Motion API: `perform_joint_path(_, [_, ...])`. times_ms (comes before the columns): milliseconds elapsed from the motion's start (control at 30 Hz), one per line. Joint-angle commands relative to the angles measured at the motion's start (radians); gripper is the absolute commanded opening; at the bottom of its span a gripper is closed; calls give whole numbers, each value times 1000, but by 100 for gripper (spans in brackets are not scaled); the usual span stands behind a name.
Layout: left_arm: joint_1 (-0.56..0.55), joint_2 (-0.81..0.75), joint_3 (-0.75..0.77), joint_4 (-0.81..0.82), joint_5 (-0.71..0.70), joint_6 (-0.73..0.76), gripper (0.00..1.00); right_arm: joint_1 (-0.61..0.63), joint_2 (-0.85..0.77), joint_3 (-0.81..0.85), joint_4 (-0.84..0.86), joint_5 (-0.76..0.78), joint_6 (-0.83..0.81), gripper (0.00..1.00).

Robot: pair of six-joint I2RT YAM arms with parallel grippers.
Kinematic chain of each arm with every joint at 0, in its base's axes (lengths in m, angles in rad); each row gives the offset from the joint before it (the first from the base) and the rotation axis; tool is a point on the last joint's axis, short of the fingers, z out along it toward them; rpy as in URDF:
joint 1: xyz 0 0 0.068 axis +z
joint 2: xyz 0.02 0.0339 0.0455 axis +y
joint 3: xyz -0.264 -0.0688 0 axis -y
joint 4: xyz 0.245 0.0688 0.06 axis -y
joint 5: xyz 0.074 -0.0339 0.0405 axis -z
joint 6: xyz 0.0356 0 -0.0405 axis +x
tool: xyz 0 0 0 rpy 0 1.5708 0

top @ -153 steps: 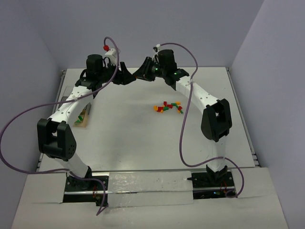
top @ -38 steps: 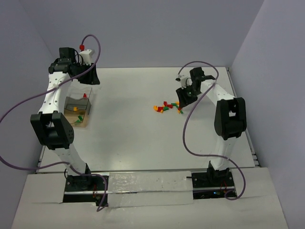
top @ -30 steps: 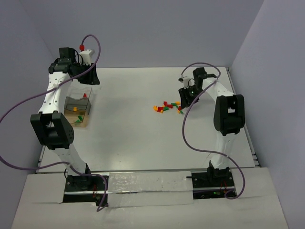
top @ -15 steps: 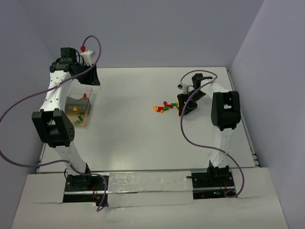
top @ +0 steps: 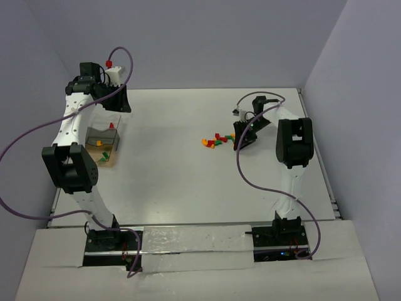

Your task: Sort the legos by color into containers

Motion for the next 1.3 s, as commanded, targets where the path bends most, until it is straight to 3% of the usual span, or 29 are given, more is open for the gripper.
perform_joint_path(0, [-4, -1, 30, -13, -12, 8, 44, -16, 27, 37, -39, -33, -12, 42])
perform_joint_path(233, [-4, 1, 28, -15, -13, 2, 44, -34, 42, 39, -36, -32, -6, 36])
perform_joint_path(467, [-4, -3, 13, -9, 0, 0, 44, -40, 38, 37, -35, -70, -11, 16])
perform_joint_path(567, [-4, -12, -7, -7, 34, -1, 44, -43, 15, 26, -67, -122, -45, 0])
perform_joint_path(633, [-4, -28, -38, 0, 65, -5, 44, -41, -2, 15, -80, -149, -78, 0])
perform_joint_path(800, [-4, -122, -191, 77, 323, -35, 49, -37, -118, -36, -87, -251, -145, 0])
perform_joint_path(933, [-12, -172, -302, 243, 497, -126, 55, 25, -217, -57, -30, -218, -173, 0])
perform_joint_path(1100, [-91, -119, -267, 269, 472, -166, 57, 140, -307, -79, 57, -99, -193, 0])
perform_joint_path(1267, [-163, -69, -235, 290, 439, -236, 57, 223, -358, -87, 130, -85, -171, 0])
